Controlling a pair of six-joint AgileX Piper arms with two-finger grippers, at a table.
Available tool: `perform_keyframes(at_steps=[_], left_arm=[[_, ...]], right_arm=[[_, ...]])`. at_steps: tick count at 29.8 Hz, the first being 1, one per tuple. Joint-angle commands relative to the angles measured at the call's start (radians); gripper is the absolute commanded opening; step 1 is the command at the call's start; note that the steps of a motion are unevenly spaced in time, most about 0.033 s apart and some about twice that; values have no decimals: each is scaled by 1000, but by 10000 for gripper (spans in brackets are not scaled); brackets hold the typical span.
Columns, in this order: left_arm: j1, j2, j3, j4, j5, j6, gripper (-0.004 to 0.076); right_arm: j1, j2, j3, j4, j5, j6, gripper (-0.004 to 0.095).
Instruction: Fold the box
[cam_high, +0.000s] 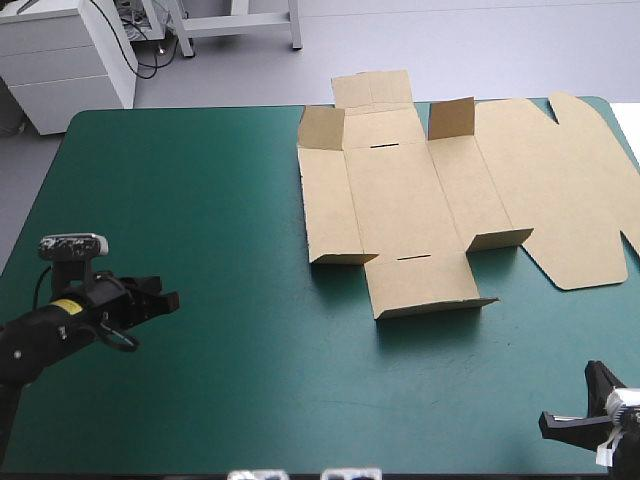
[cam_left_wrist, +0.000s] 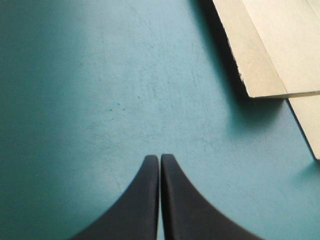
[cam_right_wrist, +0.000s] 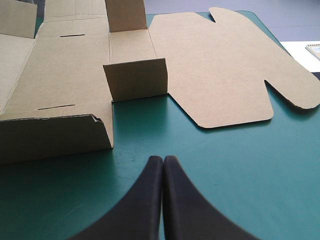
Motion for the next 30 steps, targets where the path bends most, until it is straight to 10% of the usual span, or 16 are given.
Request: perform_keyframes(at_steps=[1,20,30], left_arm=[[-1,121,-81,-115,2,6,-8],[-1,500,-153,-511,34,283,12],[-1,503,-173,-644,-12,390,375]], right_arm=[[3,-19,-22,-6,-73,1,-14],[3,-19,-22,-6,-73,1,-14],[3,-19,-22,-6,-73,1,-14]])
